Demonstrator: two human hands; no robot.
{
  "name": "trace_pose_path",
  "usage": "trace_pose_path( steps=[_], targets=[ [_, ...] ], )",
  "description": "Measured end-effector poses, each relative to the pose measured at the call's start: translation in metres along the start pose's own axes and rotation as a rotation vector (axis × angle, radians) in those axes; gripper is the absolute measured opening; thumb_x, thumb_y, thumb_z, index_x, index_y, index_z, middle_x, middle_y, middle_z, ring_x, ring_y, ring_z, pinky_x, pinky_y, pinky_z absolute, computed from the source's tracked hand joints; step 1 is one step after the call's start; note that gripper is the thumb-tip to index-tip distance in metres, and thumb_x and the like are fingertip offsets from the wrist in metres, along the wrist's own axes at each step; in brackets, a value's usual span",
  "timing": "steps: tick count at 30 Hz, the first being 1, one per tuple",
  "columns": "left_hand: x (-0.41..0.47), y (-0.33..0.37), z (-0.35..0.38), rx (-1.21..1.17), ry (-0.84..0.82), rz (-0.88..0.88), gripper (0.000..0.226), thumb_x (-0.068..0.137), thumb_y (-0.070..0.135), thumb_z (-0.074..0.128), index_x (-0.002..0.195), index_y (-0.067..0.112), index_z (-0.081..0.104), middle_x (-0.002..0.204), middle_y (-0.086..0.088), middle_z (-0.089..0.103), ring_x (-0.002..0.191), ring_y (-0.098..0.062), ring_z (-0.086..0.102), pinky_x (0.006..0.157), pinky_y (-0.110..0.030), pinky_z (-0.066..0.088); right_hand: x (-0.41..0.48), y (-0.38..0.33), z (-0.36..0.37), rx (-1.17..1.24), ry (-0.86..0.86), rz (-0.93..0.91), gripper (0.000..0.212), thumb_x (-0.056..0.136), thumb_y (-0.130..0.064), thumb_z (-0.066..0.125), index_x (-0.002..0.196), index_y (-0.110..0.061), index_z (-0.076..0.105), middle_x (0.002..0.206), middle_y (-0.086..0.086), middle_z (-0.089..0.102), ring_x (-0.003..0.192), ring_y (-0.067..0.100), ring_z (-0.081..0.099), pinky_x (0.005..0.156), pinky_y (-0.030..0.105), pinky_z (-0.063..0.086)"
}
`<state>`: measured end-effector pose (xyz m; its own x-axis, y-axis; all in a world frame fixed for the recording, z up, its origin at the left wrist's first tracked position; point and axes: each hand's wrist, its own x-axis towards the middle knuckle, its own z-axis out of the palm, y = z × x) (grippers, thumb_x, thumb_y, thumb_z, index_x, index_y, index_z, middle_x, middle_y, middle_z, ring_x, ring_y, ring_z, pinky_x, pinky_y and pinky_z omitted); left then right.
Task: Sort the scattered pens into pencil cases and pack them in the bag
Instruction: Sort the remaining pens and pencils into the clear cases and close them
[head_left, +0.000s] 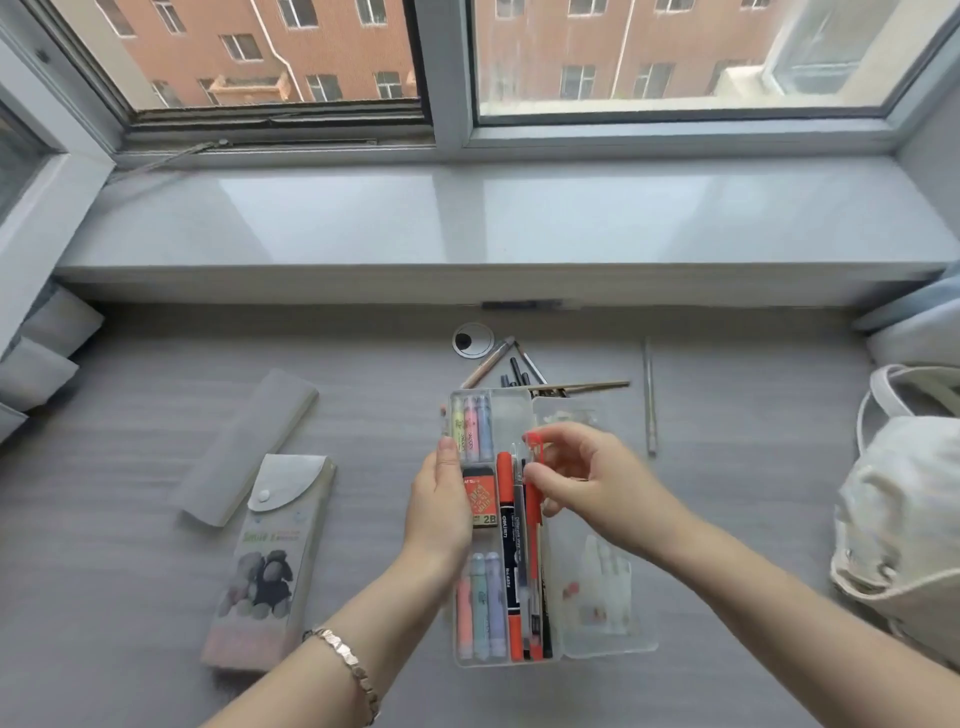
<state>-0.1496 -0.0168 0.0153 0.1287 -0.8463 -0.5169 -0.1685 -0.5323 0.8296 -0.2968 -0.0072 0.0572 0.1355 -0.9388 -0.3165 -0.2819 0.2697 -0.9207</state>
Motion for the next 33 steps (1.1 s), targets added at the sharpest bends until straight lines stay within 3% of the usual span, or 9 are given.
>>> trace_pose_path(
  steps=[4,7,12,16,21,24,27,30,33],
  targets=[
    [-0.016,0.001,0.004,-0.038,-0.018,-0.021,0.049,0.098,0.047,0.023,0.1,0.017,0.062,0.093,-0.012,0.071,0.091,-0.027,0.067,0.091,-0.048,0.051,-0.014,0.018,0.005,-0.443,0.162,-0.223,0.031,0.085,-0.031,0.062,0.115,-0.026,0.058,0.09,-0.015,0.054,0.087,-0.001,0.045,0.082,0.007,0.036],
    [-0.022,0.001,0.005,-0.061,-0.021,-0.038,0.051,0.098,0.046,0.022,0.101,0.017,0.063,0.094,-0.013,0.071,0.093,-0.029,0.067,0.093,-0.05,0.049,-0.021,0.026,0.01,-0.551,0.231,-0.389,0.037,0.082,-0.043,0.055,0.111,-0.021,0.063,0.103,-0.006,0.047,0.099,-0.001,0.034,0.094,0.001,0.022],
    [-0.027,0.001,0.004,-0.073,0.016,-0.03,0.05,0.098,0.046,0.022,0.103,0.018,0.063,0.098,-0.011,0.071,0.095,-0.027,0.066,0.095,-0.049,0.048,-0.037,0.036,0.023,-0.755,0.245,-0.463,0.053,0.093,-0.053,0.027,0.128,-0.019,0.047,0.138,0.001,0.048,0.131,0.013,0.029,0.106,0.032,0.021],
    [-0.033,0.006,0.005,-0.098,0.055,-0.012,0.046,0.099,0.043,0.024,0.1,0.017,0.063,0.099,-0.011,0.07,0.096,-0.026,0.065,0.096,-0.047,0.048,-0.044,0.044,0.032,-0.947,0.188,-0.427,0.061,0.096,-0.051,0.009,0.139,-0.015,0.031,0.148,0.001,0.036,0.138,0.012,0.016,0.106,0.036,0.016],
    [-0.038,0.005,0.003,-0.101,0.018,-0.044,0.055,0.098,0.049,0.02,0.112,0.015,0.061,0.103,-0.01,0.069,0.1,-0.025,0.064,0.099,-0.045,0.046,-0.046,0.031,0.012,-0.478,0.285,-0.293,0.067,0.087,-0.065,0.015,0.144,-0.028,0.016,0.151,-0.015,0.011,0.14,0.0,0.002,0.114,0.022,0.003],
    [-0.041,0.006,0.0,-0.109,0.003,-0.061,0.058,0.097,0.051,0.019,0.113,0.014,0.061,0.098,-0.01,0.07,0.096,-0.024,0.066,0.095,-0.041,0.047,-0.038,0.045,-0.013,-0.114,0.41,0.162,0.058,0.094,-0.049,0.027,0.139,-0.014,0.035,0.147,0.003,0.035,0.135,0.014,0.03,0.111,0.027,0.02],
    [-0.041,0.005,-0.004,-0.094,-0.01,-0.061,0.061,0.095,0.056,0.019,0.119,0.017,0.058,0.107,-0.008,0.069,0.103,-0.023,0.063,0.099,-0.044,0.045,-0.048,0.059,-0.025,0.268,0.095,0.435,0.061,0.095,-0.053,0.021,0.123,-0.011,0.055,0.115,0.011,0.066,0.106,0.019,0.06,0.094,0.035,0.043],
    [-0.035,-0.004,-0.004,-0.059,0.017,-0.079,0.08,0.079,0.077,0.02,0.129,0.023,0.05,0.128,-0.006,0.059,0.12,-0.024,0.054,0.106,-0.047,0.039,-0.058,0.048,-0.023,0.498,0.007,0.327,0.066,0.091,-0.056,0.009,0.118,-0.021,0.058,0.107,0.0,0.071,0.094,0.008,0.068,0.075,0.023,0.046],
    [-0.036,-0.007,-0.001,-0.134,-0.004,-0.15,0.099,0.059,0.09,0.02,0.128,0.026,0.052,0.13,-0.006,0.059,0.121,-0.025,0.054,0.104,-0.047,0.04,-0.067,0.033,-0.008,0.518,-0.069,0.154,0.061,0.073,-0.077,0.031,0.121,-0.045,0.053,0.124,-0.016,0.058,0.108,0.005,0.059,0.086,0.031,0.052]
  ],
)
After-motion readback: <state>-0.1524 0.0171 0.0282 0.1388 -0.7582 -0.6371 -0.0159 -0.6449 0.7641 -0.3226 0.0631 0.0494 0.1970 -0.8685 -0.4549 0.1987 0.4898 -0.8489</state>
